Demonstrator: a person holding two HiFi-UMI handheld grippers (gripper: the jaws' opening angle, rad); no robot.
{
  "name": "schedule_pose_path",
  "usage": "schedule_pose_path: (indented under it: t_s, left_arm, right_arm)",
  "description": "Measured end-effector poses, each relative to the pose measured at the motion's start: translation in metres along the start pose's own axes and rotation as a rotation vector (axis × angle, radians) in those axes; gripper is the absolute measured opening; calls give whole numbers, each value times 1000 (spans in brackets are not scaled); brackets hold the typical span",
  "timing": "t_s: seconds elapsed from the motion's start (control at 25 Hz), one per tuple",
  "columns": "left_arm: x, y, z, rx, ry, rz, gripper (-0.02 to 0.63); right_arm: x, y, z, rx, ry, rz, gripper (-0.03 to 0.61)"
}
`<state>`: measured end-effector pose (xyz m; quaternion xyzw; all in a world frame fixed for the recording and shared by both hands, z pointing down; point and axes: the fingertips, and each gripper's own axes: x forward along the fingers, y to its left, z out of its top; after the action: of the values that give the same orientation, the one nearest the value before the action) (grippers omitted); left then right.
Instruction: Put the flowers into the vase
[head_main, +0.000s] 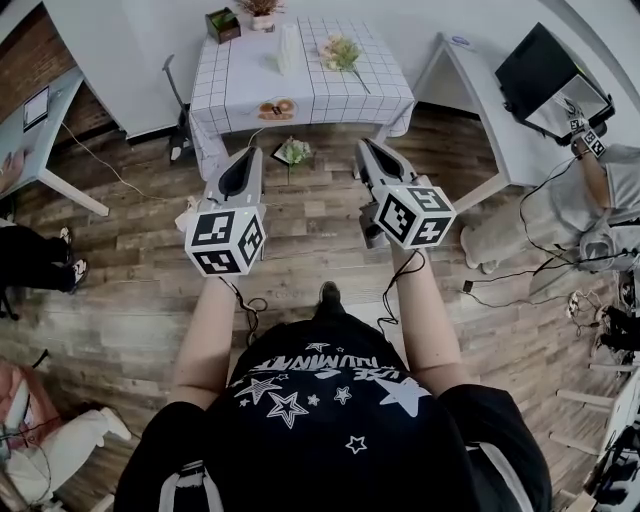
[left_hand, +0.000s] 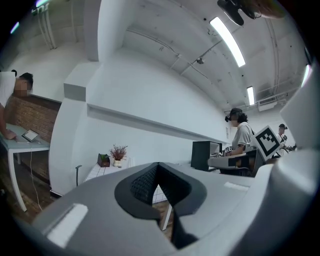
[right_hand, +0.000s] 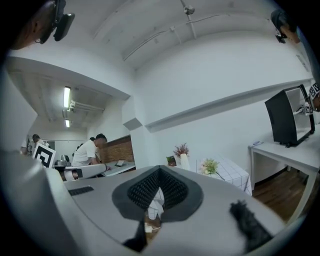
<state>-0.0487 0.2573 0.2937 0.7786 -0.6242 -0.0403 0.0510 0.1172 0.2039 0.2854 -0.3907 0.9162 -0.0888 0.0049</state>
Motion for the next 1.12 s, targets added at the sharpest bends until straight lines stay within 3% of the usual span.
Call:
schedule_pose_path:
  t_s: [0.32, 0.48, 0.68, 0.92, 1.12]
  left_arm:
    - [11, 2, -11, -24, 16, 40, 8]
    - [28, 8, -11, -18, 19, 80, 8]
    - [60, 9, -15, -9, 21, 144, 8]
    - [111, -8, -22, 92, 39, 213, 8]
    - [136, -19, -31, 110, 72, 226, 8]
  right_arm:
    - [12, -18, -2, 18, 15, 19, 9]
    - [31, -24, 0, 31, 19, 120, 11]
    - [53, -51, 1, 21, 17, 186, 11]
    - [75, -113, 7, 54, 14, 213, 11]
    - [90, -144, 2, 96, 39, 237, 11]
